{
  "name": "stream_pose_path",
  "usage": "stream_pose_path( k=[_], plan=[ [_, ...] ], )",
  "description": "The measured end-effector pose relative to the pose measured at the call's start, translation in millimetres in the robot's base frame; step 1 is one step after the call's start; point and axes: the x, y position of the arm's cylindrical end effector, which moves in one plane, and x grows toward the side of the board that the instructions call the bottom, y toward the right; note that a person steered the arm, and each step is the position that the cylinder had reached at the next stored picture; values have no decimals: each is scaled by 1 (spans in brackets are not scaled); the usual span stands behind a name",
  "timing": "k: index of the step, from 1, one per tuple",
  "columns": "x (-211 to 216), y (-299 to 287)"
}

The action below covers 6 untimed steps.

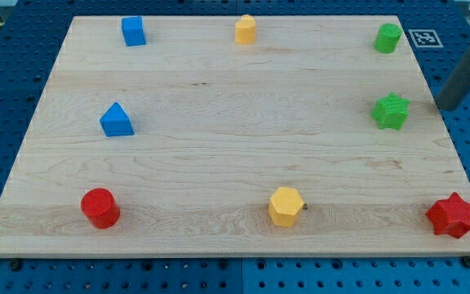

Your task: Move the green star to the top left of the red star

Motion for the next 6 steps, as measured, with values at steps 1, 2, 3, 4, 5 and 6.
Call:
stream_pose_path(
  k=[1,2,3,4,5,6],
  plan=[
    [19,-40],
    [40,-59],
    [-8,-44],
    [-29,-51],
    [-11,-82],
    [44,-82]
  ],
)
